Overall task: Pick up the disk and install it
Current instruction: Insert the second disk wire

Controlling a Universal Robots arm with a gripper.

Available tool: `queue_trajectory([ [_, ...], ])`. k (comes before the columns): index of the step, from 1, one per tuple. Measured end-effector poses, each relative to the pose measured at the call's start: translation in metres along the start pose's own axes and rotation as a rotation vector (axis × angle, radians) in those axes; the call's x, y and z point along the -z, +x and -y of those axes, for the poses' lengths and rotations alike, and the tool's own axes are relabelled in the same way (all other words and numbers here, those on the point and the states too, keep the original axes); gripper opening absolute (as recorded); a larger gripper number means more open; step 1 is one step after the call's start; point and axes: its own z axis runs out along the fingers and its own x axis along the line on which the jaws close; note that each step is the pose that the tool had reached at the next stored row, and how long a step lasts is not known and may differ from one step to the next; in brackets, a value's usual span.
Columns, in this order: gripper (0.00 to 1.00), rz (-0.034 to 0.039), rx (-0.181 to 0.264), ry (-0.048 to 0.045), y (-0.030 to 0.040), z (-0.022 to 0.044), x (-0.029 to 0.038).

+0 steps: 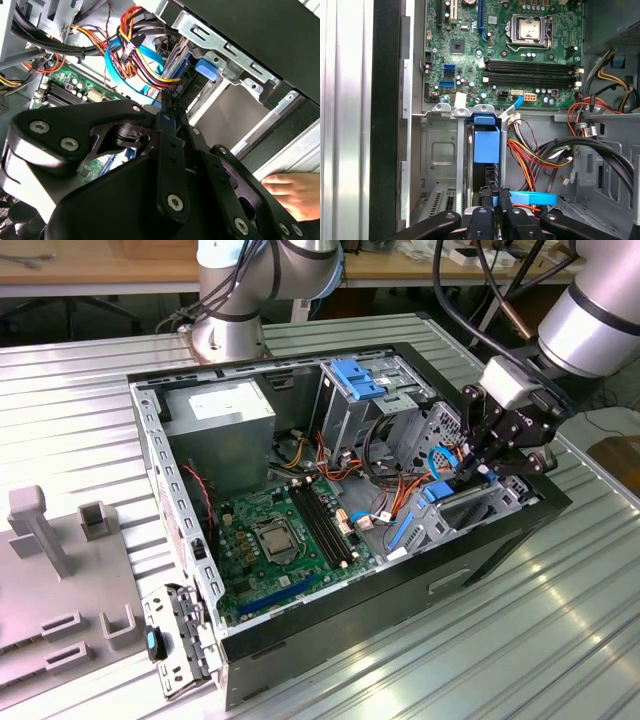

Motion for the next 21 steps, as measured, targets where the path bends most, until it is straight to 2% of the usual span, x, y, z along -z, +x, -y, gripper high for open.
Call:
queue_trajectory([
  [5, 0.16, -0.0003, 0.000, 0.0000, 0.0002, 0.0002, -0.0024],
  [7, 0.16, -0.0004, 0.000, -0.0001, 0.0004, 0.0004, -0.0055],
  [10, 0.16, -0.0017, 0.000, -0.0001, 0.0006, 0.0004, -0.0049],
  [11, 0.16, 0.0004, 0.000, 0.0001, 0.0004, 0.0005, -0.0054],
  [12, 0.17, 0.0018, 0.000, 0.0002, 0.0003, 0.0005, -0.0045],
  [13, 0.23, 0.0026, 0.000, 0.0002, 0.0002, 0.0005, -0.0026],
  [16, 0.23, 0.0007, 0.000, 0.0001, -0.0010, 0.0003, 0.0167],
  [20, 0.22, 0.0010, 0.000, 0.0001, -0.0011, 0.0003, 0.0181],
  [21, 0.15, 0.0008, 0.000, 0.0001, -0.0012, 0.0003, 0.0183],
])
